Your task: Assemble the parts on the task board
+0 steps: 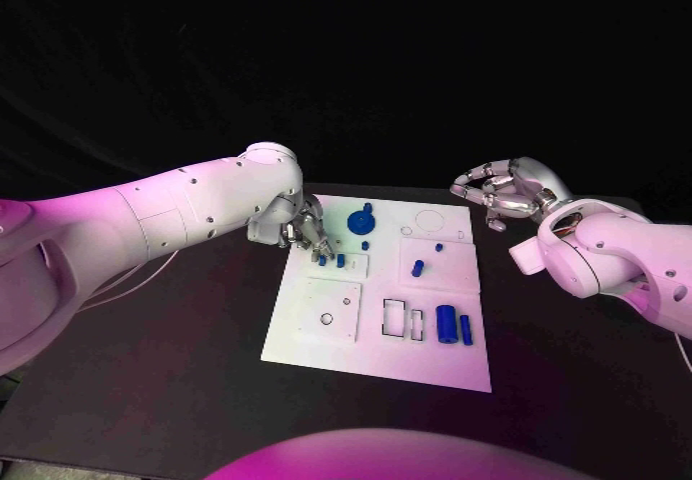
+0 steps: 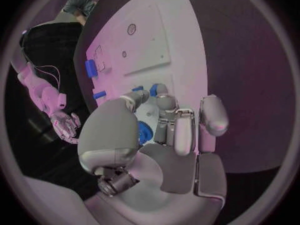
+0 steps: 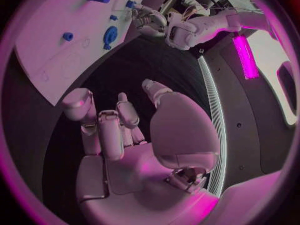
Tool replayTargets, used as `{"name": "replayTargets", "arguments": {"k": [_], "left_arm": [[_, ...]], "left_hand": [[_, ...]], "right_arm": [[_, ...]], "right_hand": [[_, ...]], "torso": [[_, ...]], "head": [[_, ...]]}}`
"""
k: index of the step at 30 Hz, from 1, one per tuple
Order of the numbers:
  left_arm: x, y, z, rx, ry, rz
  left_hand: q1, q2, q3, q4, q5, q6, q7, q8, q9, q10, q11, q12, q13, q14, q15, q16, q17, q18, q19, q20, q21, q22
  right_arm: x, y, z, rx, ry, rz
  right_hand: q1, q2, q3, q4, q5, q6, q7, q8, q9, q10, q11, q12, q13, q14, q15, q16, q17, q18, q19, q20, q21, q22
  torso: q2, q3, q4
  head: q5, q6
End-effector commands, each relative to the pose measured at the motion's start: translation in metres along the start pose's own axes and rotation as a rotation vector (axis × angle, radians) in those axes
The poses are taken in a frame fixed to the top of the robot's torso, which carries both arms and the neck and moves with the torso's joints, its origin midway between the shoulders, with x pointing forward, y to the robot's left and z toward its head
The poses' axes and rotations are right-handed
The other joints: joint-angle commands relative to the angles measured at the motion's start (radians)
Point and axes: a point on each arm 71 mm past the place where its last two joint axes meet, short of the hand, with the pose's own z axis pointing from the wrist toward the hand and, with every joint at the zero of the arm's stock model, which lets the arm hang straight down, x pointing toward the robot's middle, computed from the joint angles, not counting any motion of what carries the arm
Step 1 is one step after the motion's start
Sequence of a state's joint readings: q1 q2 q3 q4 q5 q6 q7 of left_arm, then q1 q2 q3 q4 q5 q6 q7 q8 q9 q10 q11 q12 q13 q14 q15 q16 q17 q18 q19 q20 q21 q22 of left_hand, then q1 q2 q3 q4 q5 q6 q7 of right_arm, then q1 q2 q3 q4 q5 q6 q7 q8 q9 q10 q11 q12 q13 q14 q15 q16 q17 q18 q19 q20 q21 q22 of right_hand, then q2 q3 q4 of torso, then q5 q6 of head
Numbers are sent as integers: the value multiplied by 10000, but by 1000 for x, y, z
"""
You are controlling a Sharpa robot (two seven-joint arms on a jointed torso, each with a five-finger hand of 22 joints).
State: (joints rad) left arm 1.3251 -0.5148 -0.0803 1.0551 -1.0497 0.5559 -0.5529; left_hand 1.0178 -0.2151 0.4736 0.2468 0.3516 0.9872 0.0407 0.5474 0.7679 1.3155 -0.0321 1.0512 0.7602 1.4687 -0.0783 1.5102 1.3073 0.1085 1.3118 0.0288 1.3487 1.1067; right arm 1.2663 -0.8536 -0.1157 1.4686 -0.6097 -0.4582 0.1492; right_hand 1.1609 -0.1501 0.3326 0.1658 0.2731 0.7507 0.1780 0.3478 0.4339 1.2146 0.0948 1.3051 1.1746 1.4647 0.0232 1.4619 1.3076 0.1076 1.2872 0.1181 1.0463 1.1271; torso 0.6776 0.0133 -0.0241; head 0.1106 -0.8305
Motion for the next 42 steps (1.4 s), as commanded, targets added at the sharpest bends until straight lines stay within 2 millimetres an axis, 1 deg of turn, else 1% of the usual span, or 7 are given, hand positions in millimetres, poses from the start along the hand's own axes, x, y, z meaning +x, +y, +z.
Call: {"name": "replayTargets", "arguments": {"k": [1,14,16,21,27,34,42], "left_arm": [[3,3,2,-74,-70,-47],[-8,5,-11,1085,-1394,-1281],[-10,4,-15,1464,-1800,-1505],[-16,-1,-25,2636,-2953,-2085],[-25,-10,-39,4666,-4733,-3092],[-14,-30,-40,6582,-6976,-2145],[5,-47,-27,7190,-7934,-76]], "left_hand": [[10,-75,-141,87,-72,51,0,-53,-4,-43,20,-44,-2,638,-54,37,986,-141,91,-1,-41,5],[36,-40,-580,435,-268,-29,41,-136,11,-307,54,-463,-607,550,-35,-93,637,-55,-140,11,-279,-424],[187,9,-716,427,-182,-400,193,-291,-42,-1034,188,-1432,-1853,248,60,-558,-380,135,-768,81,-925,-1488],[393,49,-986,454,-178,-1144,490,-635,-271,-1482,441,-1659,-2100,90,259,-915,-987,280,-1191,264,-1542,-2344],[1126,259,-1071,408,-81,-2368,983,-1032,-700,-2933,925,-2427,-2680,-1157,680,-2712,-3905,735,-2742,558,-3722,-5147],[3645,140,-39,-272,-70,-3019,1271,-1149,-1360,-4631,1278,-3703,-3750,-2677,1007,-4201,-6196,726,-3060,855,-4439,-5552],[4044,-237,185,-450,-114,-2851,1308,-1150,-2164,-5512,1512,-4262,-4511,-3376,1233,-4122,-6688,738,-3394,1053,-4377,-5427]], "right_arm": [[1,0,0,-85,144,15],[1,-1,0,-40,213,30],[1,-1,0,-34,220,34],[0,-2,-1,-12,224,42],[0,-2,-1,-10,234,55],[0,-4,0,-20,325,124],[3,-5,0,-82,522,256]], "right_hand": [[18,21,-31,54,58,-98,-2,61,4,-70,-5,-2,-16,363,-60,-33,97,135,-74,16,-55,-11],[-36,24,-90,130,60,-159,11,60,-7,-132,8,-35,-67,328,-49,-84,6,158,-146,23,-189,-106],[-44,25,-97,141,61,-165,12,61,-8,-136,10,-36,-70,324,-47,-90,-4,161,-155,24,-205,-118],[-67,25,-126,176,68,-191,18,63,-12,-190,16,-68,-118,302,-41,-120,-59,179,-207,28,-300,-188],[-77,27,-153,207,77,-217,26,70,-15,-269,24,-116,-189,246,-34,-201,-219,210,-297,35,-460,-310],[164,58,-289,331,120,-413,67,288,5,-2165,67,-1649,-2253,-470,13,-1283,-1854,654,-1689,95,-3059,-2240],[248,73,-309,344,129,-500,92,361,16,-2390,94,-1818,-2521,-610,43,-1467,-2088,741,-2016,120,-3702,-2694]], "torso": [[6,-2,12],[-19,0,18],[-20,-2,27],[-19,-3,52],[-3,-1,19],[3,-23,28],[10,-13,-14]], "head": [[-14,2],[-15,48],[-27,70],[-16,117],[-12,190],[-116,355],[-57,389]]}}
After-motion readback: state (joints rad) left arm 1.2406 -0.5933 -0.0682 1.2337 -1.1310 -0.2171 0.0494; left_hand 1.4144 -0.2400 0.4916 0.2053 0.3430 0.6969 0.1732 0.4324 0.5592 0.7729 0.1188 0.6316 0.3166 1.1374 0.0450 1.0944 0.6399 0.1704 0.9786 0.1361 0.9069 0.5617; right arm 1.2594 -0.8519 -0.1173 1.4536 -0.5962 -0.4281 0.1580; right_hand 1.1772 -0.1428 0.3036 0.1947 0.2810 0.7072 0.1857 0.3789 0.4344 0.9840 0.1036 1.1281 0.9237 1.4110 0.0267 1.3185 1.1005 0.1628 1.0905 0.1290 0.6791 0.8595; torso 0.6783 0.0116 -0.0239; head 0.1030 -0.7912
